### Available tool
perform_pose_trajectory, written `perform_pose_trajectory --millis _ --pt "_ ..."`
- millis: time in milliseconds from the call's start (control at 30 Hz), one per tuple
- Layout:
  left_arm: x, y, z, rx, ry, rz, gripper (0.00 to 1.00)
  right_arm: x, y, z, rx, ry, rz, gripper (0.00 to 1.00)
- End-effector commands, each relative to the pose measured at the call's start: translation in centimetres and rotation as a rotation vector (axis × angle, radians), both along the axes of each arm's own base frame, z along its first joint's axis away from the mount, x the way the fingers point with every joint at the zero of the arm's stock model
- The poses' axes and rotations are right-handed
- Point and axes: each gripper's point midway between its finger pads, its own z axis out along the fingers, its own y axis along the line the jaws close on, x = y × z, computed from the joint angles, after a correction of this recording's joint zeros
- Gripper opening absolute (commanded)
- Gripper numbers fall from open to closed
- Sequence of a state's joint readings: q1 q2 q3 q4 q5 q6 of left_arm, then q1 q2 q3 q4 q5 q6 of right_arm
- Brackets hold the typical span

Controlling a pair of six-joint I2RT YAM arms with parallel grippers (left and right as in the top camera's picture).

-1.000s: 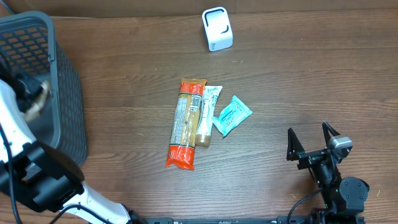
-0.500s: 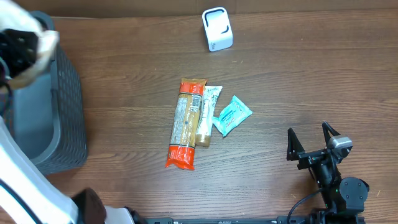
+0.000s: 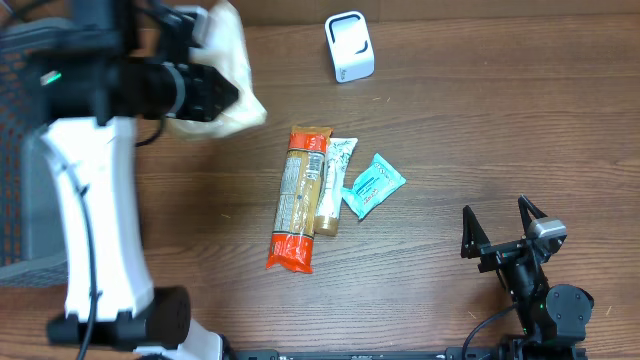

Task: Scan the item barcode
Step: 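Carry the beige bag out and lower it onto the pile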

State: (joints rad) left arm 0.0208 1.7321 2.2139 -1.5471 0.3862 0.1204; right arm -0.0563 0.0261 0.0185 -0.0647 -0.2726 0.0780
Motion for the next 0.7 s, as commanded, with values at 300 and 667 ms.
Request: perform_pose_trajectory --millis 300,667 --pt "0.4 -4.6 -21.2 0.231 0.473 -0.157 0.24 0.1 0.0 -0.3 0.0 0.001 -0.005 1.0" --pt "-0.9 -2.3 -28.3 0.429 0.553 -0.087 0.51 0.1 0.0 -0.3 0.0 0.001 -0.005 1.0"
